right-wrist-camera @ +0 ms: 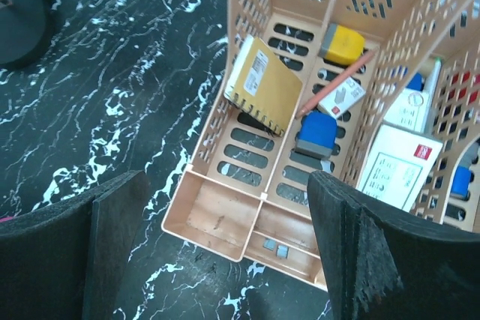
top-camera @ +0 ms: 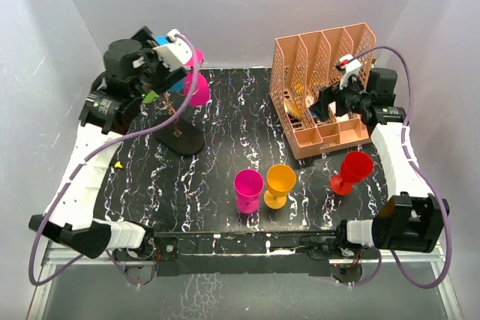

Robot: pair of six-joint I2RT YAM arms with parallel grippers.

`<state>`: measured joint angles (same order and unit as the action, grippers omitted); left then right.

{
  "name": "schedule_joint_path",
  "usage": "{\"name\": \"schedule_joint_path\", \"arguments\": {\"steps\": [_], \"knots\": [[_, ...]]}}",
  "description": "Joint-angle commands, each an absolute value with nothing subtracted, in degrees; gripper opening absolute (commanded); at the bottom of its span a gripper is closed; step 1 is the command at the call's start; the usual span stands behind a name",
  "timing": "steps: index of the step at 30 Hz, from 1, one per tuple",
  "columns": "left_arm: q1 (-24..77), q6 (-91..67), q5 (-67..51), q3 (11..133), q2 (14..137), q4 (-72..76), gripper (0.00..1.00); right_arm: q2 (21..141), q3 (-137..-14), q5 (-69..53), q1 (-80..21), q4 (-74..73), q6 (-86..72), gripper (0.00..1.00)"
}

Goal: Place the wine glass upside down on the wine glass rack

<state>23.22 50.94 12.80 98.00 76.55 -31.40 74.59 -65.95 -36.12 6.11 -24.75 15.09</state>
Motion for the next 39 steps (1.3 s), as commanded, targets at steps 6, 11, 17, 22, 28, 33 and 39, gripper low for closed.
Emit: {"name": "schedule_joint_path", "arguments": {"steps": [6, 11, 17, 22, 28, 33, 39], "knots": [[12.71, 26.81, -4.66, 102.07, 69.76, -26.50, 0.97, 70.88, -78.04, -40.52, -3.16, -46.30, 30.86, 0.92], [10.29, 24.80, -6.31, 101.67, 69.31, -27.53, 0.97, 67.55, -78.18, -36.47, -12.80, -55.27, 36.43, 0.91], [10.27, 27.52, -0.06, 101.79, 71.57, -33.11, 0.97, 65.98, -74.59, -32.60, -21.91, -60.03, 39.41, 0.88], [10.25, 27.34, -0.07, 99.80, 71.05, -33.55, 0.97, 66.47, -71.62, -29.05, -26.81, -60.40, 39.55, 0.84], [10.22, 27.51, -1.01, 99.04, 70.54, -32.08, 0.97, 66.81, -66.99, -22.66, -30.59, -57.01, 37.54, 0.83], [10.25, 26.84, -2.20, 98.87, 70.61, -31.88, 0.97, 68.50, -64.96, -20.29, -32.29, -54.17, 36.32, 0.76], [10.23, 25.72, -4.40, 95.12, 69.53, -30.60, 0.97, 69.27, -63.07, -20.12, -33.63, -51.86, 36.02, 0.61]]}}
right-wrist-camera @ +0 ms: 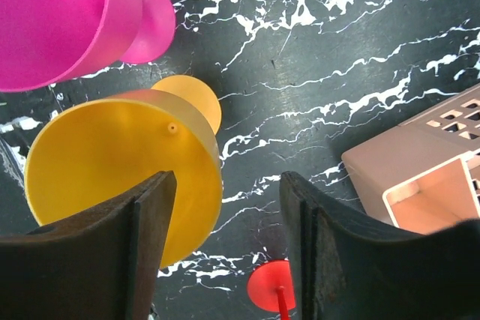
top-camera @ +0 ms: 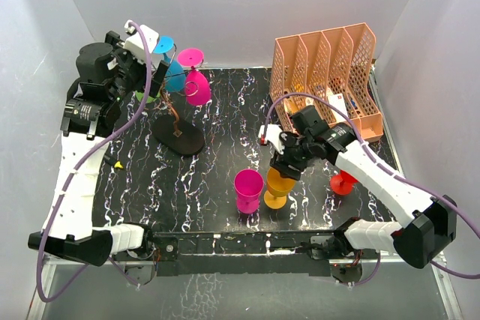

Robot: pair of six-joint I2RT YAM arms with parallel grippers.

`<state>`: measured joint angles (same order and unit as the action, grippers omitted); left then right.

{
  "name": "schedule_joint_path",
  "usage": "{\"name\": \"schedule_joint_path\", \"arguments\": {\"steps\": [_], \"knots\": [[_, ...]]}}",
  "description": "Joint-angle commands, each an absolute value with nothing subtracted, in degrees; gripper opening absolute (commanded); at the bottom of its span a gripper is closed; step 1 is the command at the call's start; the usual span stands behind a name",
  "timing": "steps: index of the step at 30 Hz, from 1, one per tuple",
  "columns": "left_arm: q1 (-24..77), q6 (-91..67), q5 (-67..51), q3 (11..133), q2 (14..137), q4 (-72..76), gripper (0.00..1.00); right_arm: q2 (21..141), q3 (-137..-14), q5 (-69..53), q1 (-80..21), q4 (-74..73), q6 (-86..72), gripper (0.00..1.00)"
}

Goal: Place the wine glass upside down on the wine glass rack

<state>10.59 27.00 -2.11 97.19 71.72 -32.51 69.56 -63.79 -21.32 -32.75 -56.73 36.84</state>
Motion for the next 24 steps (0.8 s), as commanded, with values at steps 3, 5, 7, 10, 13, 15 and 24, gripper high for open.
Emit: {"name": "schedule_joint_path", "arguments": {"steps": [3, 5, 7, 10, 13, 15, 24], "knots": [[10.22, 25.42, -4.71, 94.82, 70.05, -30.31, 0.97, 68.32, -62.05, -19.43, -33.62, -49.70, 36.46, 0.51], [10.21, 25.04, -5.34, 95.08, 70.45, -30.41, 0.97, 67.88, -61.90, -19.70, -33.66, -49.34, 36.83, 0.44], [10.19, 24.52, -5.86, 95.64, 70.88, -30.55, 0.97, 67.49, -61.88, -19.94, -33.65, -49.22, 37.22, 0.35], [10.20, 23.86, -5.97, 96.10, 71.18, -30.30, 0.97, 67.12, -62.23, -19.26, -33.58, -49.38, 37.73, 0.20], [10.19, 22.13, -6.73, 96.90, 71.73, -30.93, 0.97, 65.92, -63.27, -15.29, -33.63, -48.40, 38.30, 0.08], [10.21, 18.73, -6.68, 96.71, 71.41, -29.66, 0.97, 64.51, -63.93, -12.71, -33.60, -46.17, 38.31, 0.08], [7.00, 5.79, -20.96, 98.52, 71.02, -27.86, 0.97, 68.80, -76.53, -9.51, -33.21, -37.75, 36.26, 0.08]]}}
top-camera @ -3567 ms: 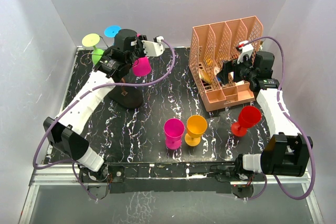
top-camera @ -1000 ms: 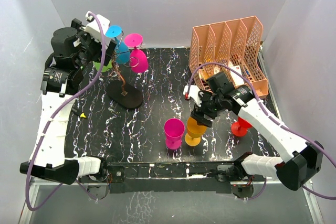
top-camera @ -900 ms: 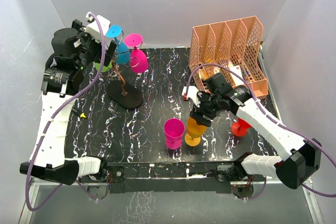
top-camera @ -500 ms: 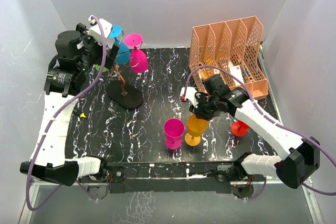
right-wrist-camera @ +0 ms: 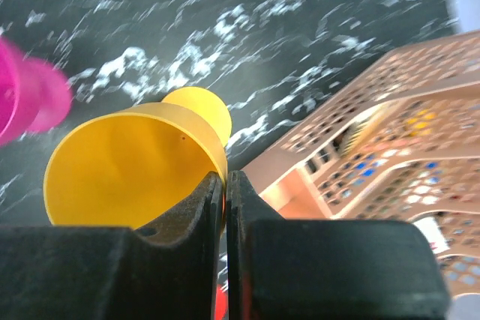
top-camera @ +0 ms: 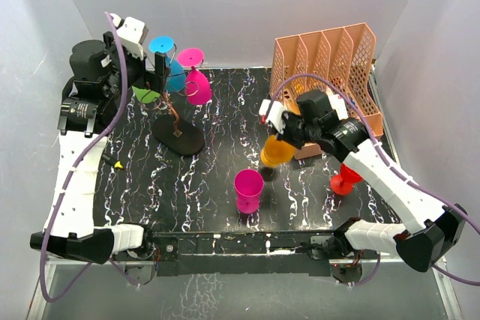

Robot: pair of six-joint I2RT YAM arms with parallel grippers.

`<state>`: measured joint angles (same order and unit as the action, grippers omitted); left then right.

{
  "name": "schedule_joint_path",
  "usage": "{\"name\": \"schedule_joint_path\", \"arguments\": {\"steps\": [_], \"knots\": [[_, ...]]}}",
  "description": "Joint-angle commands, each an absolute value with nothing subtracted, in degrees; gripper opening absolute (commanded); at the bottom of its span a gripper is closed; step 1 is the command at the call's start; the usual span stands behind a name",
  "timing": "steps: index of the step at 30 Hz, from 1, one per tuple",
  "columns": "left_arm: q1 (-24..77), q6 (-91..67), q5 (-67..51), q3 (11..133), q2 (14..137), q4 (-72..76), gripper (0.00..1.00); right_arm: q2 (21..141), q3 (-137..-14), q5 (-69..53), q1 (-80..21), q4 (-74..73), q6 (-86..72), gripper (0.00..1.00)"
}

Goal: Place the wine glass upside down on the wine glass rack

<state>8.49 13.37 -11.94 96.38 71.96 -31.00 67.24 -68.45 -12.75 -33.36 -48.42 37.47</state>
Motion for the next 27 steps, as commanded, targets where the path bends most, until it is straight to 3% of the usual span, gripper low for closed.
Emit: {"name": "schedule_joint_path", "arguments": {"steps": [1, 10, 20, 27], "knots": [[6.64, 4.14, -21.43, 98.05, 70.73, -26.94, 0.97, 69.47, -77.95, -7.67, -33.09, -35.95, 35.77, 0.08], [4.75, -1.28, -26.31, 94.47, 69.71, -22.15, 0.97, 77.03, -90.79, -0.79, -32.22, -20.05, 24.57, 0.08], [7.66, -12.40, -32.08, 95.20, 74.12, -21.80, 0.84, 84.60, -110.41, 3.88, -32.23, -23.19, 11.12, 0.08], [13.08, -18.75, -32.60, 99.24, 79.69, -21.13, 0.82, 84.69, -115.12, -3.35, -32.21, -26.77, 5.28, 0.08]]}}
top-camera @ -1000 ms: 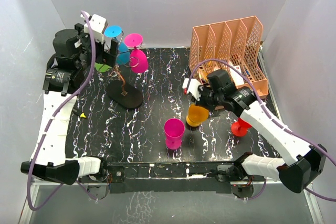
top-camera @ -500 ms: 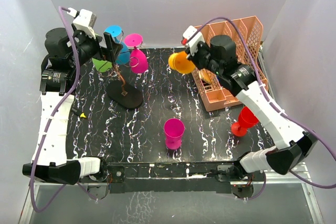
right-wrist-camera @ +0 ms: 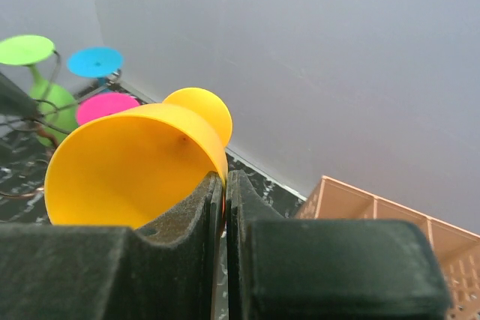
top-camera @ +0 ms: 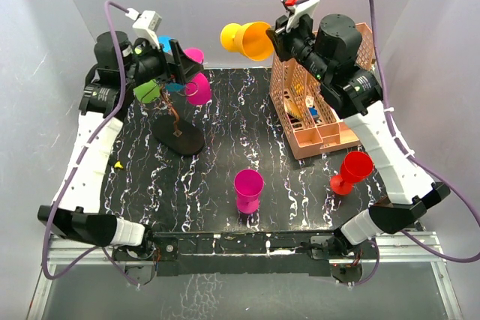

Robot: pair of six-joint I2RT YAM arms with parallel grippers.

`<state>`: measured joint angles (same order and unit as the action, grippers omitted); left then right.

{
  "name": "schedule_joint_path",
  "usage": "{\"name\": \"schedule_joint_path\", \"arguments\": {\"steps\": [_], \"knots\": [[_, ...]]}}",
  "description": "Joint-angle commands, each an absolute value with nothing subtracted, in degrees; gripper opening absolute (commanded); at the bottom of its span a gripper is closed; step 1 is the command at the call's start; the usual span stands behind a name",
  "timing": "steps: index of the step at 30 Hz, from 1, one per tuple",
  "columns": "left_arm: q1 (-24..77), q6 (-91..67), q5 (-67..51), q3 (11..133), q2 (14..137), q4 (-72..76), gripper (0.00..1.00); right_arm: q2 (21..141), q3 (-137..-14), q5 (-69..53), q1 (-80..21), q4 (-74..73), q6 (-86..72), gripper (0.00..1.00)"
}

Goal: Place the wine glass upside down on the wine glass rack

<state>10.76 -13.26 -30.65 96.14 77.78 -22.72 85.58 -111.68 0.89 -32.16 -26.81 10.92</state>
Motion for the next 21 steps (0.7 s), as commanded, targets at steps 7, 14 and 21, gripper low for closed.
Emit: {"name": "schedule_joint_path", "arguments": {"steps": [7, 14, 21], "knots": [[14.31, -24.99, -37.97, 98.39, 82.76, -16.56, 0.78, 83.98, -115.89, -11.67, -31.25, -28.01, 1.56, 0.08], [14.28, -25.85, -37.81, 97.28, 83.30, -15.94, 0.72, 83.81, -116.81, -16.40, -30.28, -29.35, 0.71, 0.08], [14.30, -26.81, -38.57, 97.02, 83.16, -15.46, 0.57, 82.81, -116.86, -19.34, -28.78, -29.87, -0.06, 0.08]]}}
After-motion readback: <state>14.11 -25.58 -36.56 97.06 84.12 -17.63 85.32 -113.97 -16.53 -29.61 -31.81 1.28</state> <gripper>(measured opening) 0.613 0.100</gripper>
